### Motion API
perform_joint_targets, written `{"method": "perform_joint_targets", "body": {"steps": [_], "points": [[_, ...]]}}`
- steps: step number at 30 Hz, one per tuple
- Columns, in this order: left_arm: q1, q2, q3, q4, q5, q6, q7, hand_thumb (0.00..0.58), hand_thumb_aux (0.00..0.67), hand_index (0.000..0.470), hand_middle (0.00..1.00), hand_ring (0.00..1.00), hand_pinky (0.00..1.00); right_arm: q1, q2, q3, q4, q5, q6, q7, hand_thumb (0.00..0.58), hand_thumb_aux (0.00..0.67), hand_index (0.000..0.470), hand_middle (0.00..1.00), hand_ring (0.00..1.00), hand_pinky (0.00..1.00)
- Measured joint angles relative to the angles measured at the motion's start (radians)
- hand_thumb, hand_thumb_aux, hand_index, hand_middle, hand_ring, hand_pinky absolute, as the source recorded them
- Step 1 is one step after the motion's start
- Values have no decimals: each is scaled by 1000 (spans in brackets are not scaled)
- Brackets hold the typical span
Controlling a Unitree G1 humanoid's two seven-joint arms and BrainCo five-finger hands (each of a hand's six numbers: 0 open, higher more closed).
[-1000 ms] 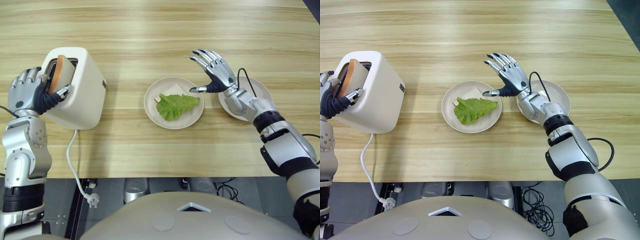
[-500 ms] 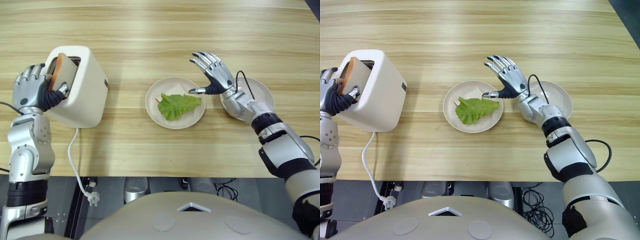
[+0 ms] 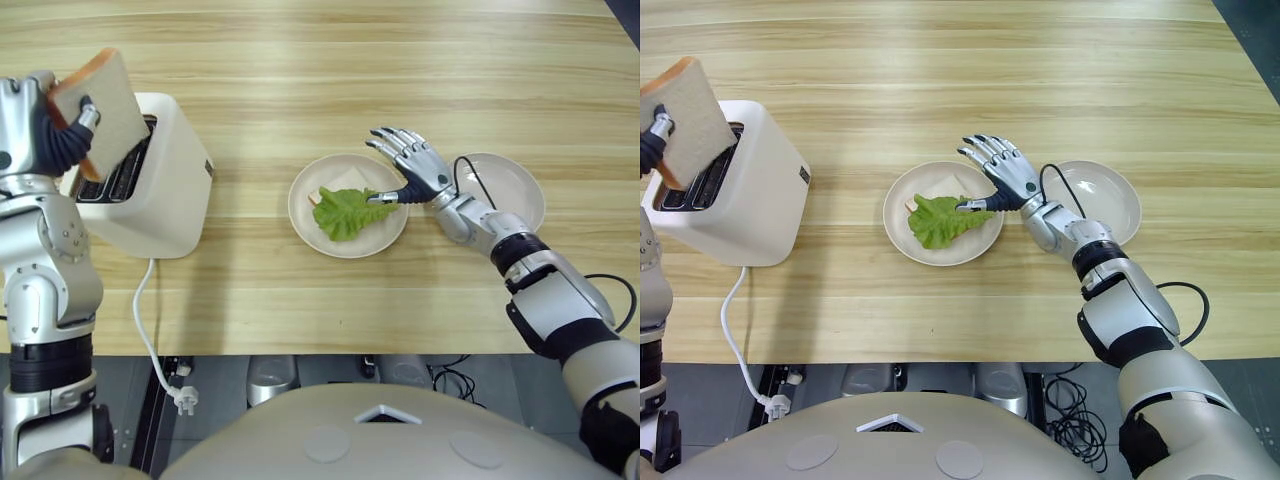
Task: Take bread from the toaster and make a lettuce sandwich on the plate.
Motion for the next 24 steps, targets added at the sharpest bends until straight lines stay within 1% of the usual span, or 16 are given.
{"method": "perform_joint_targets", "body": {"steps": [2,6,9,13,20,21,22,24], "points": [[-35,0,-4,-28,-1,-18,4,580,670,460,1000,1000,1000,0,-1,0,0,0,1,0,0,0,0,0,0,0],[-134,-7,-54,-86,-12,-92,5,580,670,460,1000,1000,1000,4,-4,3,-4,-3,3,-5,0,0,0,0,0,0],[-171,-34,-86,-98,-36,-125,-1,580,670,460,1000,1000,1000,16,-4,14,-12,-22,6,-10,0,0,0,0,0,0],[-194,-87,-111,-103,-111,-172,-22,580,670,460,1000,1000,1000,43,14,49,-20,-52,8,-10,0,0,0,0,0,0],[-207,-163,-175,-83,-244,-232,-90,580,670,460,1000,1000,1000,41,27,107,-20,-109,40,-4,0,0,0,0,0,0],[-207,-164,-188,-63,-246,-243,-93,580,670,460,1000,1000,1000,41,27,119,-20,-120,47,-5,18,11,7,0,0,0],[-207,-167,-199,-49,-246,-247,-95,580,670,460,1000,1000,1000,41,27,121,-20,-127,50,-5,49,29,20,0,0,0],[-203,-182,-213,-9,-246,-263,-95,580,670,460,1000,1000,1000,41,25,123,-20,-131,55,-11,136,84,58,0,0,0]]}}
